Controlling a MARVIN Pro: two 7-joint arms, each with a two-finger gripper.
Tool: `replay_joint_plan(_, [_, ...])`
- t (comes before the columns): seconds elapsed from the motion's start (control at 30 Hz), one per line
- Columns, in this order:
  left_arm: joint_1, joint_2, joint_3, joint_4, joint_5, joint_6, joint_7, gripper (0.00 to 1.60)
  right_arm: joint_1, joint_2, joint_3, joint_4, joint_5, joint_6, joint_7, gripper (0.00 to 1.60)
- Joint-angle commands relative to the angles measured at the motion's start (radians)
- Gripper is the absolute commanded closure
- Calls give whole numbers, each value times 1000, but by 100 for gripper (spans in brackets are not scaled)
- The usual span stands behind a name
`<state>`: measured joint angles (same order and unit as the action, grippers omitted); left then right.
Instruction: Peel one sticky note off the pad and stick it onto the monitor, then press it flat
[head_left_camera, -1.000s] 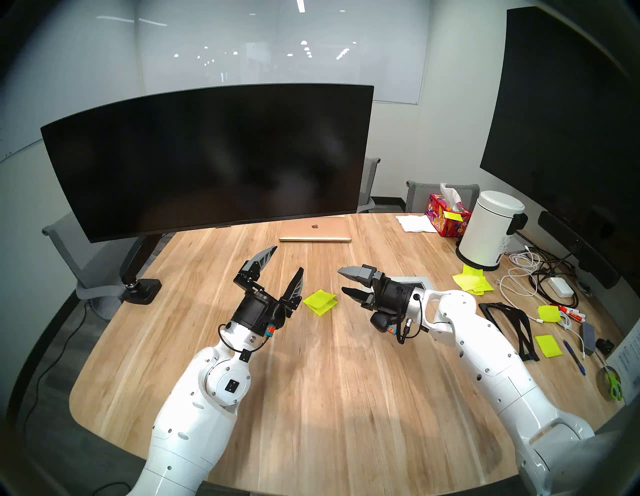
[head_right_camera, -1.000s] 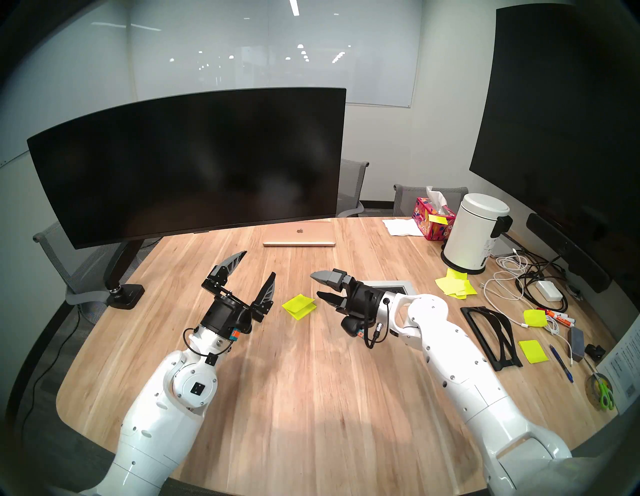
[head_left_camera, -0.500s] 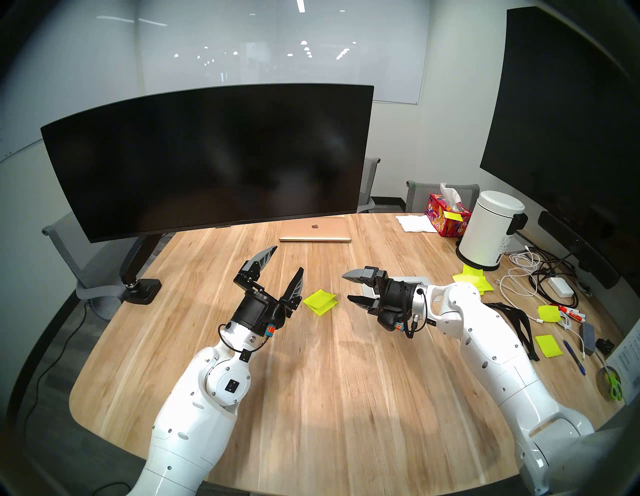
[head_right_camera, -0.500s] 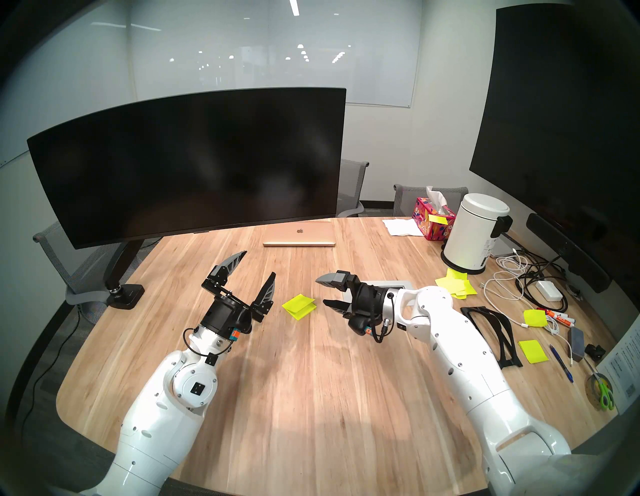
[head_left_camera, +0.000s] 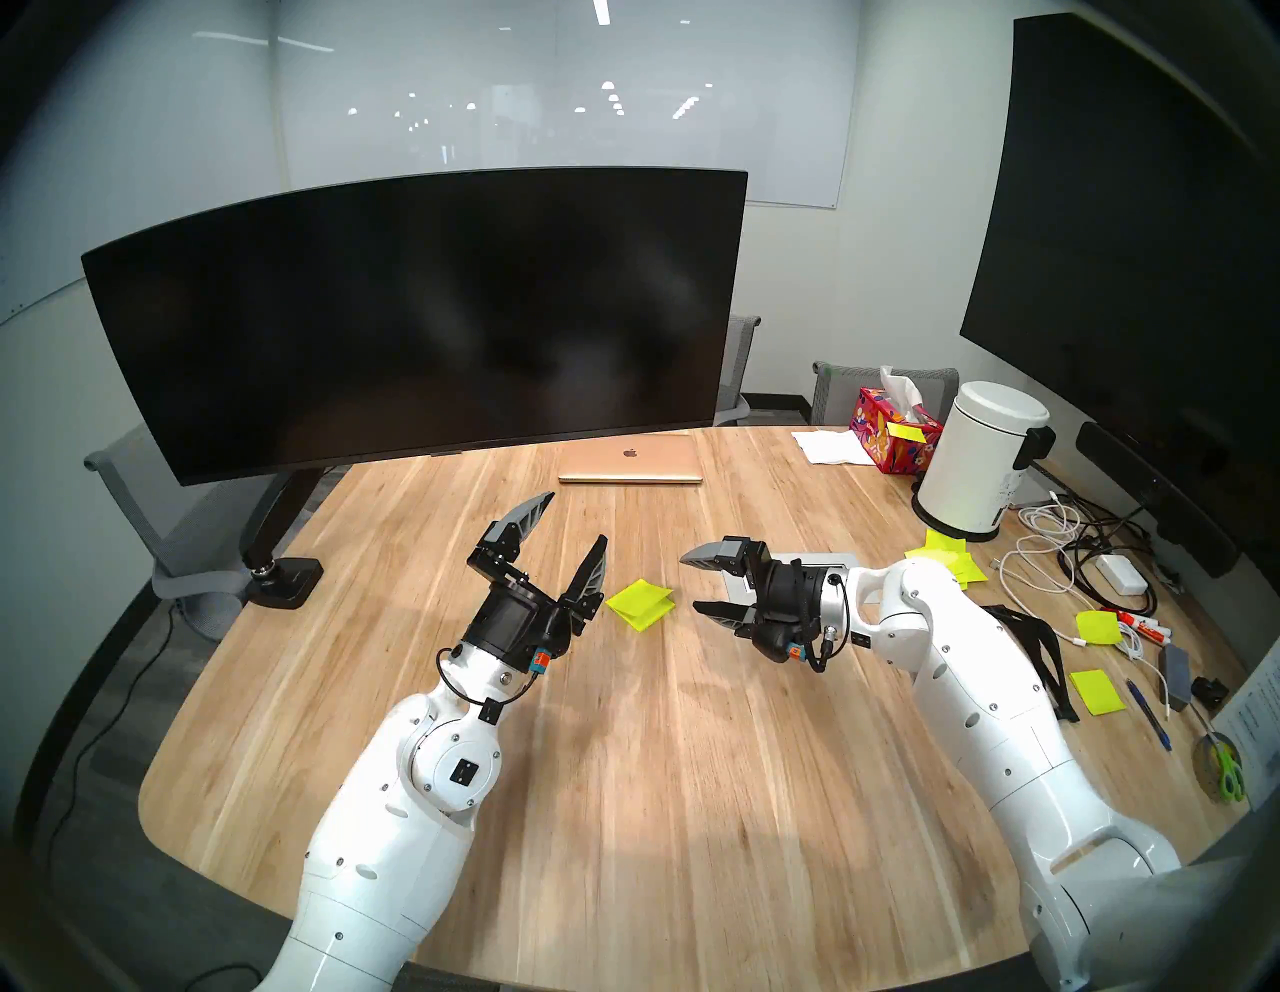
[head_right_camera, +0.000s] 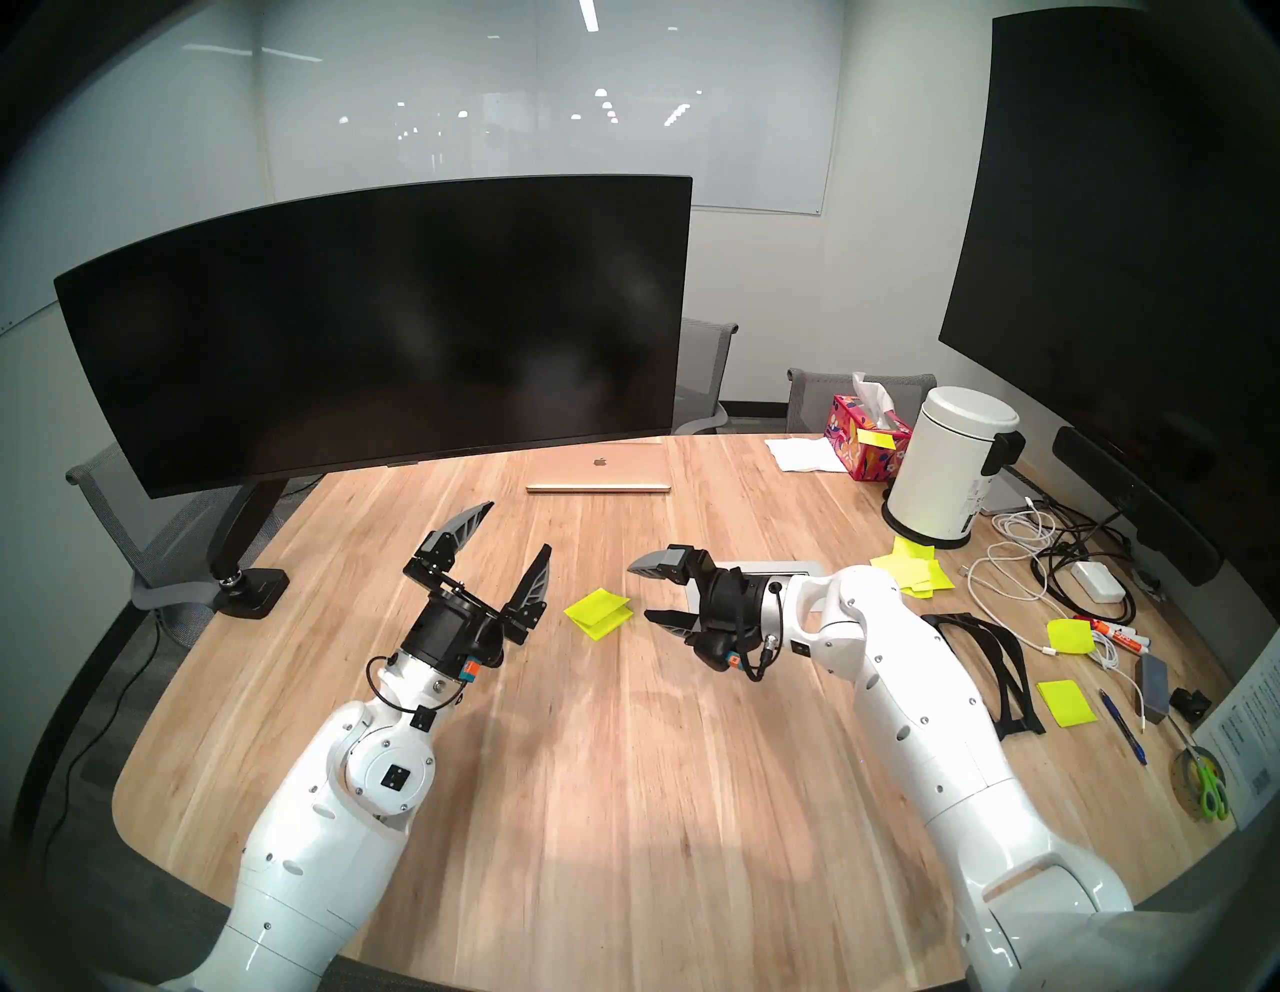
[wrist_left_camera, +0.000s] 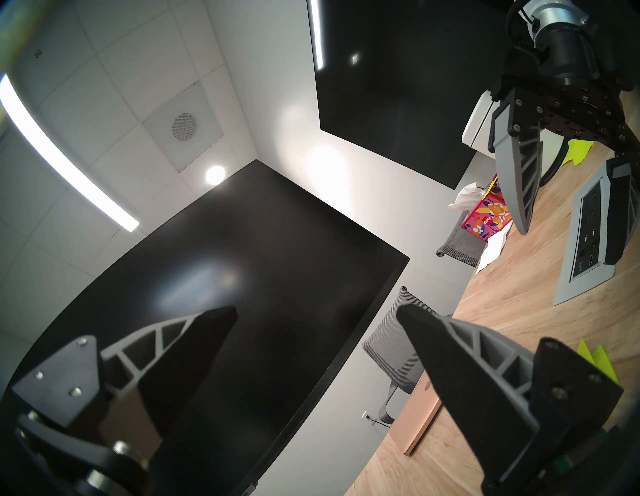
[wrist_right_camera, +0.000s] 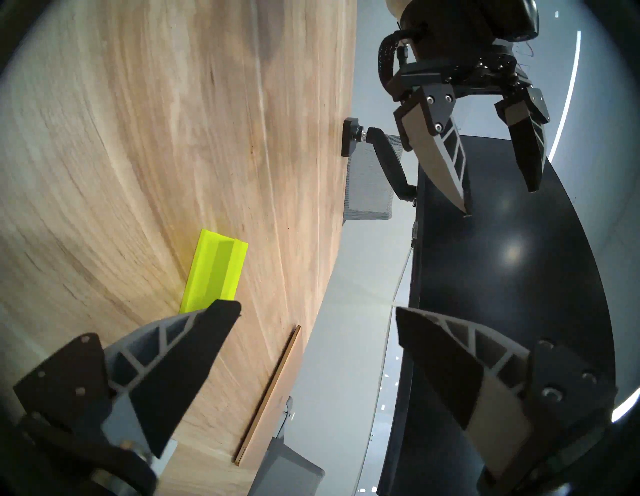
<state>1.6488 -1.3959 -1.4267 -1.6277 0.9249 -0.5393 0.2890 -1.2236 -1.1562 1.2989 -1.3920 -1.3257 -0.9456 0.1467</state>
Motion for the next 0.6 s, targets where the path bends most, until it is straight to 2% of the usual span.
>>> replay_joint_plan(0.0, [0,-2,2,-15,1,-2,2,0,42,-42,-8,22,-10,29,2,0])
replay_joint_plan(0.57, [0,-2,2,-15,1,-2,2,0,71,-62,-30,69,-65,39,-36,0])
